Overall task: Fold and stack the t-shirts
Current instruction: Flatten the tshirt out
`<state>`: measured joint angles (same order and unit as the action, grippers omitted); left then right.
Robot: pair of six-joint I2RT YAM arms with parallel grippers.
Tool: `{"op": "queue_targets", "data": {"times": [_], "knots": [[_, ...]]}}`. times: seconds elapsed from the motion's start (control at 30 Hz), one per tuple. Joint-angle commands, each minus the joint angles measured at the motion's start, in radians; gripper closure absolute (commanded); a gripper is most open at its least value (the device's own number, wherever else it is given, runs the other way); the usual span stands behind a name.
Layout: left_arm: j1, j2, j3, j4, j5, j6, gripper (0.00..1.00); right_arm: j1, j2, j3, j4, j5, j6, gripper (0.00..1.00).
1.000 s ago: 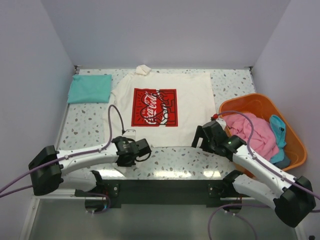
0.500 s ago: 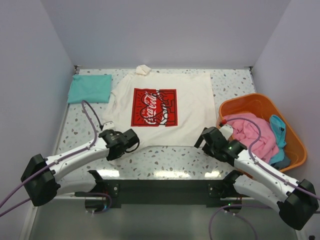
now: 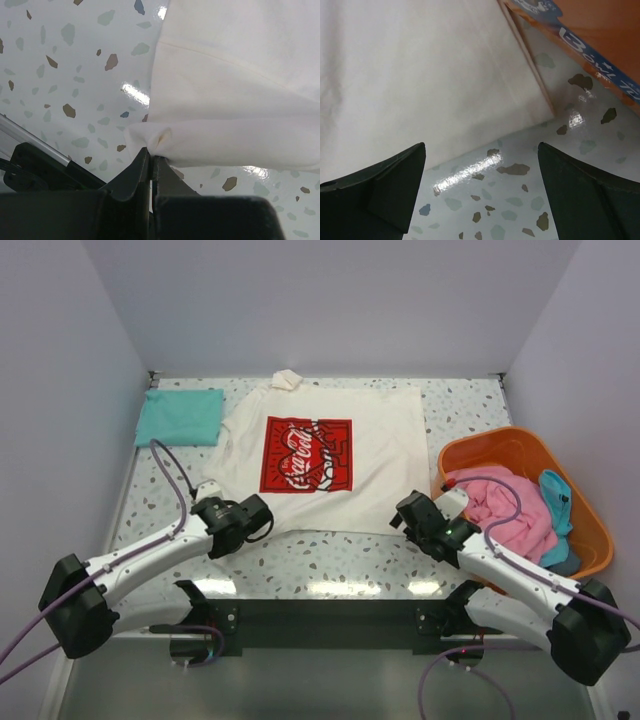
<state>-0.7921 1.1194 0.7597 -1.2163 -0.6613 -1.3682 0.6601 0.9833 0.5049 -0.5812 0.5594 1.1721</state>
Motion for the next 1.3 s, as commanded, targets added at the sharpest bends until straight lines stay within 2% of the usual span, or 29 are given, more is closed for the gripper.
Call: {"op": "queue_targets", "data": {"times": [0.0,0.2,0.37,0.53,0.83,0.97,1.27], "knots": [[0.011,0.016,0.029,-0.014,-0.061,-0.006,1.0,-0.002,0.037,-0.04,0.023,-0.015,0.061,0.03],[0.01,0.023,0.004,0.046,-0.026,0.041,1.0,-0.002,0.086,-0.06,0.067,0.042,0.078,0.05],[0.011,0.02,-0.003,0.067,-0.011,0.067,1.0,0.003,0.179,-0.042,0.127,0.01,0.055,0.1],[0.01,0.01,-0.005,0.075,-0.004,0.075,1.0,0.039,0.253,0.004,0.132,0.008,0.05,0.1],[0.01,-0.021,-0.02,0.101,0.008,0.093,1.0,0.2,0.319,0.135,0.014,0.115,0.095,0.1],[0.011,-0.033,-0.02,0.106,0.006,0.098,1.0,0.22,0.356,0.172,-0.025,0.143,0.112,0.09],[0.01,-0.056,-0.028,0.116,0.011,0.107,1.0,0.22,0.308,0.087,-0.054,0.184,0.198,0.08]]}}
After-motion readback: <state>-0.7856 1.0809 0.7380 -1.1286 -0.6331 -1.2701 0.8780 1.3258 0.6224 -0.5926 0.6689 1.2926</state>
